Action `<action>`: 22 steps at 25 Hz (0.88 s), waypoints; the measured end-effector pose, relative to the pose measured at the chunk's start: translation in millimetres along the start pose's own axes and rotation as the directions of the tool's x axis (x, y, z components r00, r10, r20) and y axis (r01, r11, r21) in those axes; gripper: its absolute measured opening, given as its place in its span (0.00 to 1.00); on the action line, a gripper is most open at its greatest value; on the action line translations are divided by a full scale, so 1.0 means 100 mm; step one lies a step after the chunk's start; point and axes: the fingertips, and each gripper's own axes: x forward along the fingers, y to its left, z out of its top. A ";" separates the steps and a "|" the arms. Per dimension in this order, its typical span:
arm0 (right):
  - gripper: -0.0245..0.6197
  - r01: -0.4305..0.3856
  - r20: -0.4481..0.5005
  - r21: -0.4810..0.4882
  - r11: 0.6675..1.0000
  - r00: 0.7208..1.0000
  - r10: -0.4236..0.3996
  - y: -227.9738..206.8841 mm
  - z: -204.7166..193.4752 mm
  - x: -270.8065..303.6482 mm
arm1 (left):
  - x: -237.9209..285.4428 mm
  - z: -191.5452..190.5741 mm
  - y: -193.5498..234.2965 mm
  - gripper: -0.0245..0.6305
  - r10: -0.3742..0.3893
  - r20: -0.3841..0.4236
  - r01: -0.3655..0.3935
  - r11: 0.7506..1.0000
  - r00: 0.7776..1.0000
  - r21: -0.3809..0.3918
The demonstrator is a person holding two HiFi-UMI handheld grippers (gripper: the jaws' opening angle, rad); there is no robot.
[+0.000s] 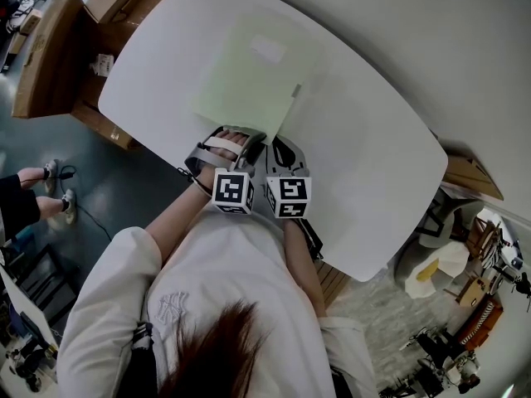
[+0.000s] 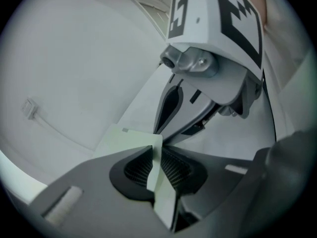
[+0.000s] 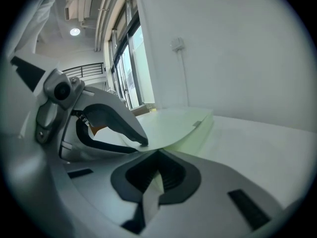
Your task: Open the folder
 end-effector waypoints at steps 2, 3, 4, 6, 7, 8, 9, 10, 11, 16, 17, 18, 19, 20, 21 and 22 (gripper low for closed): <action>0.05 0.000 -0.001 -0.012 1.000 1.000 0.000 0.01 -0.01 0.00 | 0.01 -0.02 -0.01 0.12 -0.027 0.001 0.027 0.999 1.000 -0.044; 0.05 0.000 -0.002 -0.014 1.000 1.000 0.000 0.01 -0.01 0.00 | 0.01 -0.02 -0.01 0.12 -0.040 0.004 0.040 0.997 0.999 -0.066; 0.05 0.000 -0.003 -0.014 1.000 1.000 0.000 0.01 -0.01 0.00 | 0.00 -0.02 -0.01 0.12 -0.051 0.010 0.051 0.995 0.999 -0.087; 0.05 -0.001 -0.007 -0.018 1.000 1.000 0.001 0.01 -0.01 -0.01 | -0.02 -0.01 0.03 0.12 -0.060 0.027 0.062 0.990 0.998 -0.124; 0.05 -0.001 -0.008 -0.025 1.000 1.000 0.001 0.01 -0.01 -0.01 | -0.05 0.00 0.05 0.12 -0.060 0.039 0.064 0.988 0.997 -0.142; 0.05 -0.001 -0.009 -0.035 0.999 1.000 0.000 0.02 -0.01 -0.01 | -0.07 0.02 0.07 0.11 -0.058 0.050 0.066 0.985 0.997 -0.158; 0.05 0.000 -0.010 -0.046 0.999 1.000 -0.001 0.02 0.00 -0.01 | -0.09 0.03 0.09 0.10 -0.057 0.058 0.067 0.983 0.997 -0.171; 0.05 0.002 -0.012 -0.055 0.998 1.000 -0.002 0.03 0.00 -0.02 | -0.10 0.03 0.10 0.10 -0.056 0.063 0.066 0.981 0.996 -0.181; 0.05 0.003 -0.013 -0.060 0.998 1.000 -0.004 0.04 -0.01 -0.02 | -0.11 0.03 0.10 0.10 -0.053 0.065 0.064 0.980 0.997 -0.188; 0.05 0.005 -0.013 -0.063 0.998 1.000 -0.006 0.05 -0.01 -0.02 | -0.14 0.02 0.12 0.08 -0.029 0.065 0.043 0.975 0.997 -0.217; 0.05 0.008 -0.014 -0.062 0.998 1.000 -0.009 0.05 -0.01 -0.02 | -0.14 0.03 0.13 0.08 -0.027 0.068 0.042 0.974 0.997 -0.223; 0.05 0.011 -0.015 -0.062 0.998 1.000 -0.012 0.05 -0.01 -0.03 | -0.15 0.03 0.13 0.08 -0.026 0.071 0.041 0.972 0.997 -0.229; 0.05 0.013 -0.017 -0.061 0.998 1.000 -0.014 0.06 -0.01 -0.03 | -0.15 0.03 0.14 0.08 -0.024 0.074 0.041 0.970 0.997 -0.239; 0.05 0.014 -0.019 -0.060 0.998 1.000 -0.016 0.06 -0.01 -0.02 | -0.16 0.02 0.14 0.08 -0.024 0.075 0.042 0.967 0.997 -0.252; 0.05 0.013 -0.024 -0.061 0.998 1.000 -0.015 0.07 -0.01 -0.02 | -0.16 0.01 0.14 0.08 -0.025 0.077 0.045 0.962 0.997 -0.269; 0.05 0.010 -0.030 -0.065 0.998 0.999 -0.011 0.08 -0.02 -0.02 | -0.16 0.01 0.13 0.08 -0.027 0.078 0.048 0.957 0.997 -0.285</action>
